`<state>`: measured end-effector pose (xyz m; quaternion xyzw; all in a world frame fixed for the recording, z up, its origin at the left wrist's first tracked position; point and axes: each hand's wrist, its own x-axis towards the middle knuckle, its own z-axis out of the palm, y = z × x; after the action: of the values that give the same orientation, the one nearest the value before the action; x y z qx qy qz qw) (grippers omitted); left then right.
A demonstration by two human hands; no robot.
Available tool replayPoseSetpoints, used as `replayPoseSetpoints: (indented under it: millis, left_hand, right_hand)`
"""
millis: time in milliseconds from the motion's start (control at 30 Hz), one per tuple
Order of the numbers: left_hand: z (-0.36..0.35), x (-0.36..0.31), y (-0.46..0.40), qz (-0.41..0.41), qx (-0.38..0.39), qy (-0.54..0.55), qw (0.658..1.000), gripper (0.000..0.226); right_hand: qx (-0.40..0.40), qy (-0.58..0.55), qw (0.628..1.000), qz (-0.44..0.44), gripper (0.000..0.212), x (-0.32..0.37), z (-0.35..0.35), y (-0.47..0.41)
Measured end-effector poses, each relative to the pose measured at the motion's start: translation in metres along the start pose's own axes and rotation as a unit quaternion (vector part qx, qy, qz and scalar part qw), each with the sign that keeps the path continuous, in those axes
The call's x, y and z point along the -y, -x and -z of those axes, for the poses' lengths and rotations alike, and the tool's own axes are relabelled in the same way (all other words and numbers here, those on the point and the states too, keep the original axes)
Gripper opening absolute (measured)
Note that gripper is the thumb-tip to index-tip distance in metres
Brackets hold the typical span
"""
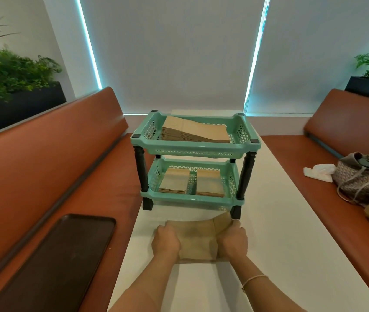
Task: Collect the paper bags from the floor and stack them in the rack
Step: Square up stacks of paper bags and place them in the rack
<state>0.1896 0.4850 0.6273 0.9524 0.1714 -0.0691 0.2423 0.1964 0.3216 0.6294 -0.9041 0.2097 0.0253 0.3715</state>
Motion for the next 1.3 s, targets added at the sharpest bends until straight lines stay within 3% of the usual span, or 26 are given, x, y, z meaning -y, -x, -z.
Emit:
replayPoseSetpoints:
  millis: [167, 333, 433, 500, 567, 633, 700, 867, 1300]
  left_hand:
    - [0.0, -0.001, 0.0, 0.014, -0.005, 0.01, 1.0, 0.053]
    - [0.006, 0.0, 0.0, 0.084, 0.011, 0.168, 0.982, 0.109]
    - [0.011, 0.015, 0.002, 0.058, 0.032, 0.318, 0.946, 0.134]
    - [0.016, 0.026, 0.011, -0.004, 0.054, 0.412, 0.91, 0.121]
    - [0.023, 0.029, 0.026, -0.062, 0.068, 0.478, 0.873, 0.085]
    - [0.026, 0.027, 0.041, -0.095, 0.073, 0.512, 0.851, 0.057]
    - [0.024, 0.026, 0.051, -0.098, 0.072, 0.531, 0.838, 0.046]
    - [0.012, 0.036, 0.072, -0.098, 0.07, 0.523, 0.844, 0.048]
    - [0.012, 0.024, 0.093, -0.081, 0.068, 0.536, 0.837, 0.057]
  right_hand:
    - [0.025, -0.035, 0.998, 0.051, 0.018, 0.003, 0.007, 0.004]
    - [0.128, -0.167, 0.976, 0.062, 0.026, 0.002, 0.036, 0.004]
    - [0.209, -0.266, 0.938, 0.073, 0.044, -0.011, 0.061, 0.011]
    - [0.231, -0.327, 0.913, 0.078, 0.049, -0.021, 0.07, 0.017]
    - [0.228, -0.355, 0.902, 0.087, 0.047, -0.031, 0.072, 0.024]
    - [0.21, -0.366, 0.902, 0.092, 0.046, -0.037, 0.069, 0.032]
    - [0.192, -0.376, 0.902, 0.085, 0.046, -0.041, 0.066, 0.042]
    - [0.134, -0.361, 0.919, 0.084, 0.034, -0.052, 0.057, 0.061]
    - [0.101, -0.376, 0.917, 0.09, 0.049, -0.04, 0.062, 0.073]
